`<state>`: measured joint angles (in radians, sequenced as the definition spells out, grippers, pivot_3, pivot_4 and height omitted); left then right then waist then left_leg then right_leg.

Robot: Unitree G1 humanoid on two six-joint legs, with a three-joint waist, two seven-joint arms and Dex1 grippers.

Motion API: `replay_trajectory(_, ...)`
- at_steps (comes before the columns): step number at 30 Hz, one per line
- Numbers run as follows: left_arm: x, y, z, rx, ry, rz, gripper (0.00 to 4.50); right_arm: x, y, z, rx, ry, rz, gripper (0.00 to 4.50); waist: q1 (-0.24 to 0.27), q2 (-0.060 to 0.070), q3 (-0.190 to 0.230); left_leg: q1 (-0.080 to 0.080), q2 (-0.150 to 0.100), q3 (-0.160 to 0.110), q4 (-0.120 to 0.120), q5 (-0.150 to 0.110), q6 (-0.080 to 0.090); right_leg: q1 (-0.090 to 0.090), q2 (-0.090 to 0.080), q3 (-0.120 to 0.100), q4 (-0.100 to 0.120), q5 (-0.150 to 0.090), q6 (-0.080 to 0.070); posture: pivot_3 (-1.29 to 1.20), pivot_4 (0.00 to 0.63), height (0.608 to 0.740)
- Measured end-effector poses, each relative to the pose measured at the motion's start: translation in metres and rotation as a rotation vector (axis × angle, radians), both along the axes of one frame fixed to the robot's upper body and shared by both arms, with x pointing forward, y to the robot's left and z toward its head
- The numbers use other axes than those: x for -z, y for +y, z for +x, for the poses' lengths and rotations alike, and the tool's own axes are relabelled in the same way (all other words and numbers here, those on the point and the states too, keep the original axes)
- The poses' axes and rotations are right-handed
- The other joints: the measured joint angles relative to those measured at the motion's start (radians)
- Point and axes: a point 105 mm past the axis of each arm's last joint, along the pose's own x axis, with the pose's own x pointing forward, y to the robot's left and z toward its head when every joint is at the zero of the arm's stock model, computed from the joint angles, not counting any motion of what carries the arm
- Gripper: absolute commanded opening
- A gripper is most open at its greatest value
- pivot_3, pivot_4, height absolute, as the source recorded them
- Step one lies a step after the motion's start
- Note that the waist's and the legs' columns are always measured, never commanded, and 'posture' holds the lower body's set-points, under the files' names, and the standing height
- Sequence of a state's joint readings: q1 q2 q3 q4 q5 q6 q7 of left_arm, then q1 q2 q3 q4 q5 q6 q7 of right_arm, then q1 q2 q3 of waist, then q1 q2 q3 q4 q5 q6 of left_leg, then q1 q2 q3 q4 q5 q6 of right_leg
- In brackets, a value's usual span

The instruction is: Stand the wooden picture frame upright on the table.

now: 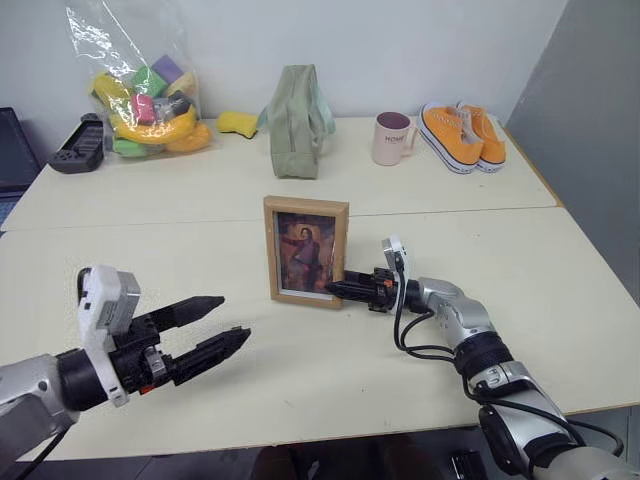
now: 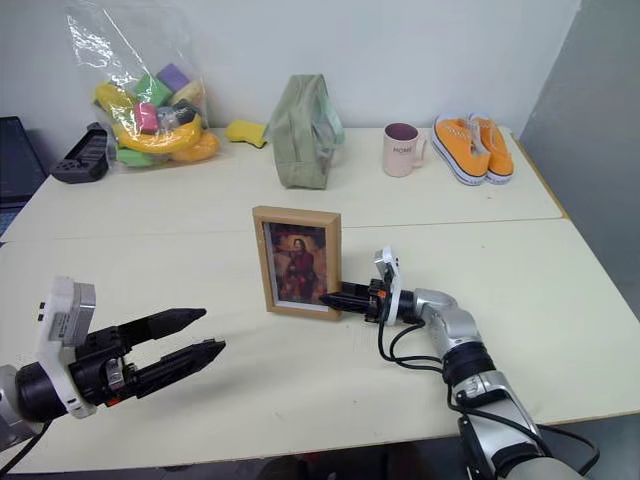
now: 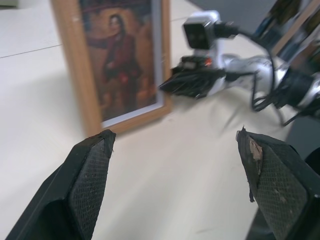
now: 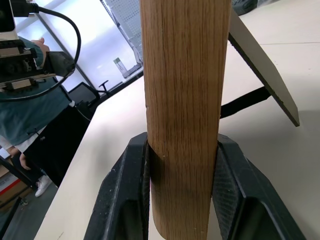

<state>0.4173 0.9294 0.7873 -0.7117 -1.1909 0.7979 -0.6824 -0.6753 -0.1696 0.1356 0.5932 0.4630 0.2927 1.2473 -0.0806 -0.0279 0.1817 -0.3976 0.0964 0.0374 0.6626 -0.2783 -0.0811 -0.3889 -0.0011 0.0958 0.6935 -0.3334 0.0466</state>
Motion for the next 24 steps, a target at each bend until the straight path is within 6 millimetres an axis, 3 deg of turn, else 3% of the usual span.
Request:
replay_trajectory(10,-0.007,0.013,0.004,-0.03,-0.052,0.046,4.17,0.002,-0.001,0.001,0.002,-0.007,-0.005,1.29,0.0,0.0,0.0,0.0,0.0,0.0,0.0,0.0,0.001,0.0,0.0,0.0,0.001,0.0,0.0,0.0,0.15,0.74)
replay_trajectory(12,-0.01,0.014,0.006,-0.035,-0.062,0.041,4.18,0.002,-0.001,0.001,0.001,-0.004,-0.005,1.95,0.0,0.0,0.0,0.0,0.0,0.0,0.0,0.0,0.001,0.0,0.0,0.0,0.001,0.0,0.0,0.0,0.15,0.74)
replay_trajectory(19,-0.015,0.012,0.009,-0.028,-0.087,0.037,4.18,0.005,-0.003,0.002,0.011,0.023,-0.006,3.48,-0.001,0.0,0.0,0.0,0.0,-0.001,0.0,0.0,0.001,0.0,0.0,0.0,0.002,0.0,0.0,0.0,0.15,0.74)
replay_trajectory(24,-0.017,0.009,0.01,-0.015,-0.094,0.022,4.18,0.008,-0.004,0.003,0.017,0.004,-0.041,3.63,0.0,0.0,0.0,0.0,0.0,-0.001,0.001,0.0,0.001,0.0,0.0,0.0,0.002,0.0,0.0,0.0,0.15,0.74)
